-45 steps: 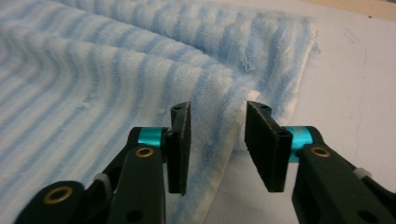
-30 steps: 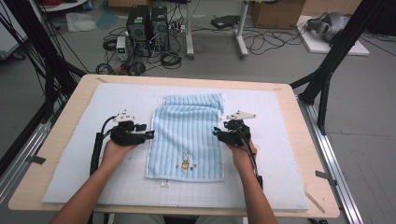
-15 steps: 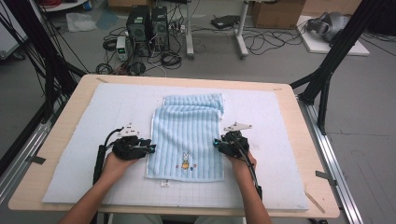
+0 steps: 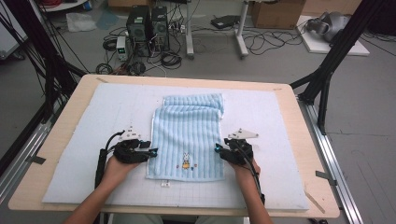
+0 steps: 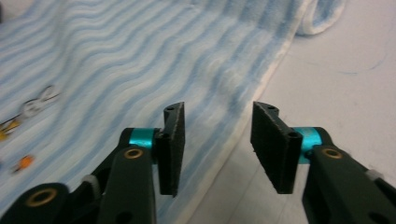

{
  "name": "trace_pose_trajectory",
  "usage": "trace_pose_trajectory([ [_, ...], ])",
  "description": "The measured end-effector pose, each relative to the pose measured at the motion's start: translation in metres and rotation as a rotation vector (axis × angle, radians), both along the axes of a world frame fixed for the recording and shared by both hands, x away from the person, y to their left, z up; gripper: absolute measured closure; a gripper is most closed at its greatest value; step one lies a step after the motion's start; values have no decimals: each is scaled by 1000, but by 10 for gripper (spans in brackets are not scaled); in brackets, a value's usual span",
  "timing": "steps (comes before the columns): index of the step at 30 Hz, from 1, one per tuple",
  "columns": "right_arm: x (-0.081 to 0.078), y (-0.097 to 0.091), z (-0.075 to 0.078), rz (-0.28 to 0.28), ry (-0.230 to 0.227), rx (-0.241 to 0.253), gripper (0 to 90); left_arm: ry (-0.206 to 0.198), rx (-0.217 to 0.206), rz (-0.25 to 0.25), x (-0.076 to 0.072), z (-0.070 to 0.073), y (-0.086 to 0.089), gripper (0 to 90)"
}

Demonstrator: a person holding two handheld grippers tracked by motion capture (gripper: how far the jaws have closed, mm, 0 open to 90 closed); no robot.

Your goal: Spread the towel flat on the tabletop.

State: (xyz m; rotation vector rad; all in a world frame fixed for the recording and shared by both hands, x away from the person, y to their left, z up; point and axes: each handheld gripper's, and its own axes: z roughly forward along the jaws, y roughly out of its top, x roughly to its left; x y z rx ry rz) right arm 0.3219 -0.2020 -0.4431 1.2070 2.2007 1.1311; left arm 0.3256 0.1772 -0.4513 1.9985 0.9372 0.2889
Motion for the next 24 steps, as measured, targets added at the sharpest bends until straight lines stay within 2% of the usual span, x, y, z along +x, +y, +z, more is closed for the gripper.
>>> trace_pose_trajectory([
  [2,-6,-1,3,27,-2,3,431,-10,14,-3,-2,0,-2,515],
  [3,-10,-1,4,23,0,-1,412,-8,10,-3,-3,0,-3,519],
  [6,-18,-2,6,30,12,29,403,-12,17,-11,-5,0,-4,551],
  [8,-23,-2,6,39,24,19,411,-14,35,-8,-6,0,-5,589],
  [12,-29,-2,3,70,51,10,512,-36,72,8,-8,0,-8,663],
  [13,-29,-1,2,77,59,7,528,-37,74,1,-8,0,-7,713],
  [14,-29,-1,1,86,62,-1,554,-32,64,-12,-8,0,-7,808],
  [15,-29,-1,0,91,64,-8,560,-33,64,-14,-9,0,-7,839],
  [19,-28,0,-5,97,81,-11,642,-2,44,-2,-9,1,-6,863],
  [20,-28,0,-6,100,70,-20,673,0,39,-4,-9,1,-5,864],
  [24,-30,0,-5,105,66,-35,845,10,24,-2,-12,0,-3,865],
])
